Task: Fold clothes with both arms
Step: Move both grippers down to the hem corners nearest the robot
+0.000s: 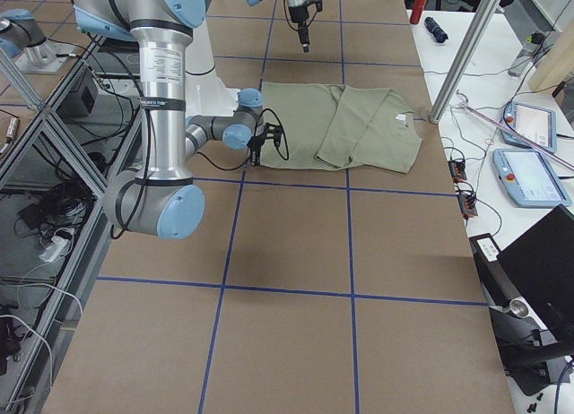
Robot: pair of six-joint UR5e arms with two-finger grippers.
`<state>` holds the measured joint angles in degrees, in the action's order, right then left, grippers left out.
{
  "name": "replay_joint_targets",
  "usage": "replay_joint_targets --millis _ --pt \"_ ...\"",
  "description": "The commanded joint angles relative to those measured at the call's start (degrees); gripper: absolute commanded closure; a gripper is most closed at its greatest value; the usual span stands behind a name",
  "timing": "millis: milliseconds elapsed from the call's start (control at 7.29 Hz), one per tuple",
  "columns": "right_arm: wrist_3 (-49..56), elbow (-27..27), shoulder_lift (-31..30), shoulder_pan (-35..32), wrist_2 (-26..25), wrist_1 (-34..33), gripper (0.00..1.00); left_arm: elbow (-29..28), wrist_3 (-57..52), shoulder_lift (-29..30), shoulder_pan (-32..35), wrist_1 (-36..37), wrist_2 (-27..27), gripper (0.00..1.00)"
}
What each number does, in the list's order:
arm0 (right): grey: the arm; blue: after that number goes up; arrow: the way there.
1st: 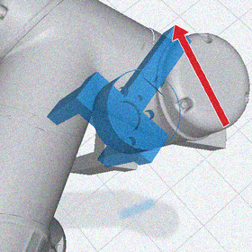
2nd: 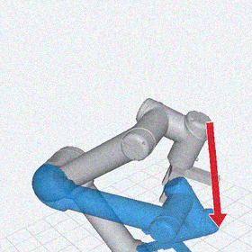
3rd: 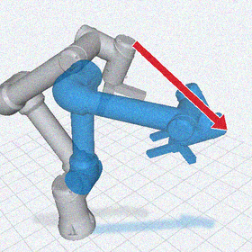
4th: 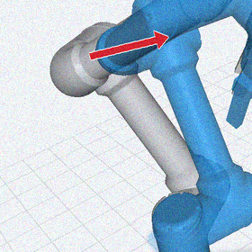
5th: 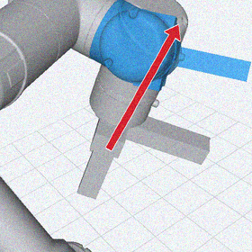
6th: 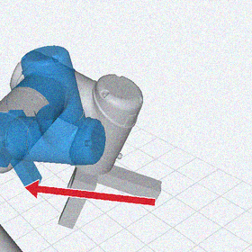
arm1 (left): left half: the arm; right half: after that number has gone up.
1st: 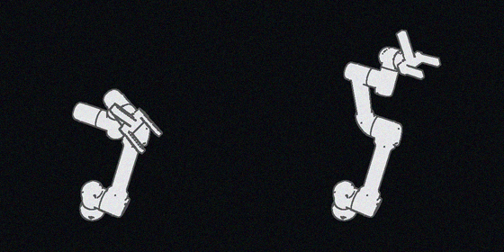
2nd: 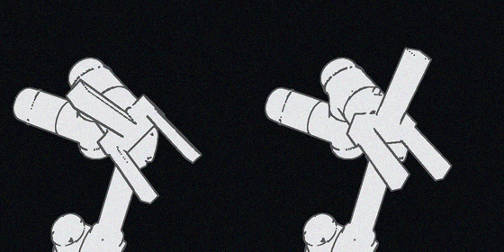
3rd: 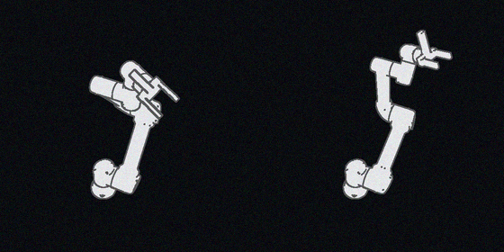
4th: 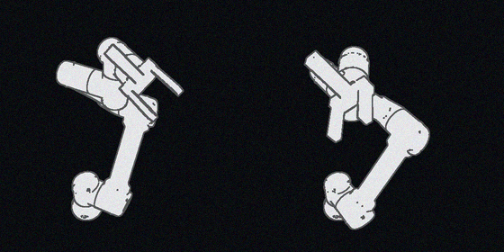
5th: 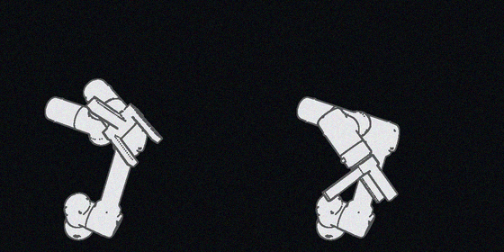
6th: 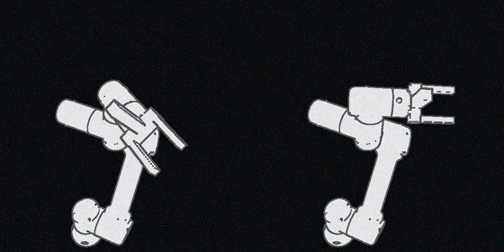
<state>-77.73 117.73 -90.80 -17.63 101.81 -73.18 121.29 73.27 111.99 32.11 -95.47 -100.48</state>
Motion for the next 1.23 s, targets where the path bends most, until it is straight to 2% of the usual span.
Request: replay_joint_targets --millis 0,274,411,686,1097 --pt "-0.1 2.7 -0.2 -0.1 0.0 0.1 1.00 1.0 8.1 -3.8 -5.6 -0.5 0.6 0.01" --pt "-0.1 5.4 -2.1 -0.4 0.1 0.1 1.00 0.3 17.1 -4.5 -16.4 -0.2 4.1 0.01" --pt "-0.1 5.3 -1.9 -0.4 0.0 0.1 1.00 -0.8 19.4 -4.8 -19.7 -0.2 6.7 0.01" --pt "-0.1 5.3 -1.9 -0.5 0.1 0.1 1.00 -5.2 20.4 -4.7 -21.2 -0.1 8.3 0.02" --pt "-0.1 5.2 -1.9 -0.7 0.1 0.2 1.00 -6.4 20.4 -4.6 -21.3 1.0 8.6 0.08"
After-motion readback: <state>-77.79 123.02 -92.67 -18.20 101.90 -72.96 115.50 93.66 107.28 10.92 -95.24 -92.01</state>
